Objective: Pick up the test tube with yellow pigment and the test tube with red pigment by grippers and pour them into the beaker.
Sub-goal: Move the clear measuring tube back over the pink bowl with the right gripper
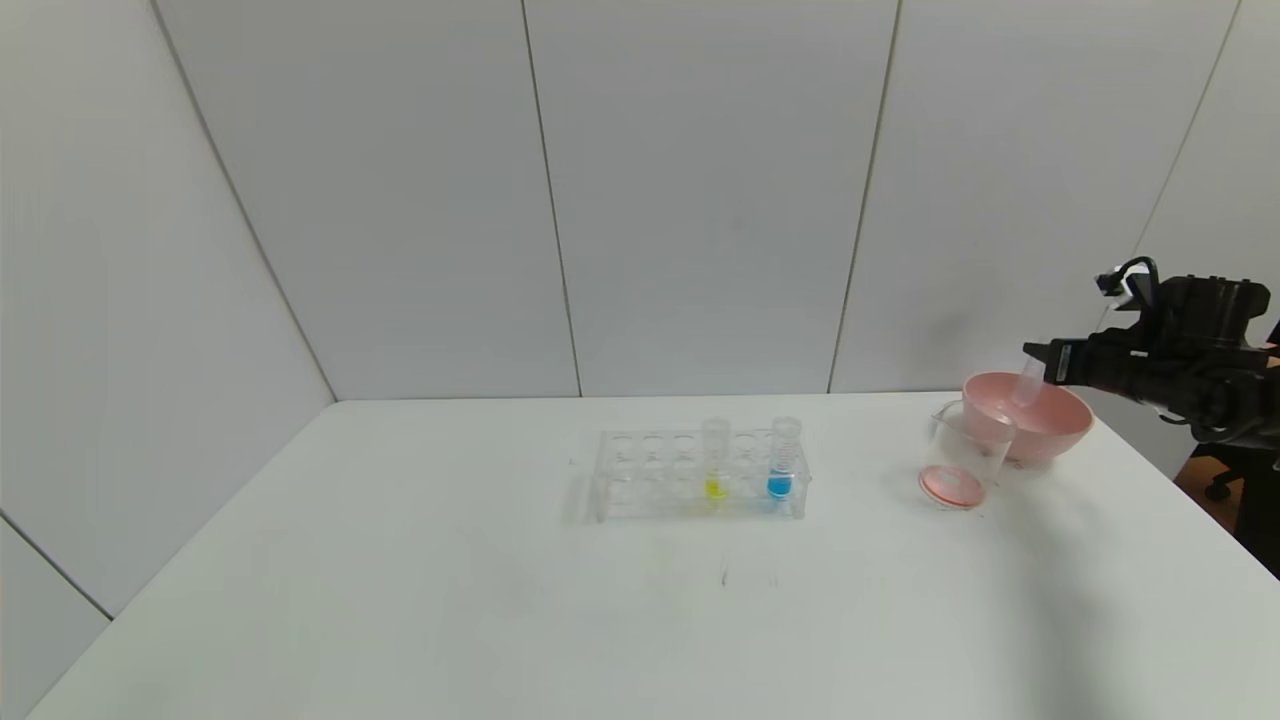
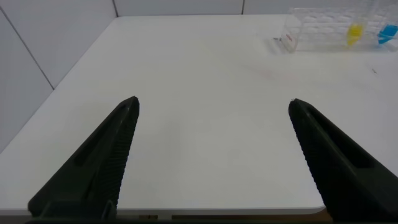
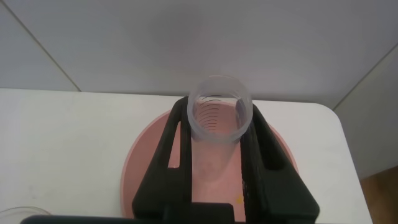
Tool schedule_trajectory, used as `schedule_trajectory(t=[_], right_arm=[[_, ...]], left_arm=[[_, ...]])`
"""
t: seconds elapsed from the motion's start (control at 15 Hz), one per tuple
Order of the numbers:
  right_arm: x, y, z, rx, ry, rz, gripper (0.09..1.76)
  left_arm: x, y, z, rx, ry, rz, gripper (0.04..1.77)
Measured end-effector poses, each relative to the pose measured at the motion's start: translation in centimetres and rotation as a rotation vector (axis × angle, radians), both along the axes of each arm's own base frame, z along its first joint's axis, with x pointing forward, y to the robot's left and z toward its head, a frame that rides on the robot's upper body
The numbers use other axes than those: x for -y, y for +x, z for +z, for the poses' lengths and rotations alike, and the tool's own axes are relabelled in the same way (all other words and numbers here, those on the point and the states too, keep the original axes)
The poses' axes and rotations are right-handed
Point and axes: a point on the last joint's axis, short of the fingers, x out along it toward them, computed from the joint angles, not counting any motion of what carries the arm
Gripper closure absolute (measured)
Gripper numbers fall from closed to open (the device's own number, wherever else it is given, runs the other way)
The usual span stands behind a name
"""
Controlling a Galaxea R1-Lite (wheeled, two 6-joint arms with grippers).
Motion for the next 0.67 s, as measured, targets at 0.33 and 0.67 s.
schedule_trajectory(t=[0.33,0.67], right_arm=[[0.14,-0.11,-0.30,-0.010,0.003,-0.003,1.34],[0.29,-0.21,-0.46,-0.015,0.005,-0.006,1.34]], left_arm=[[0.00,0.00,0.00,0.000,0.000,0.000,0.09],[0.00,0.00,0.00,0.000,0.000,0.000,0.09]])
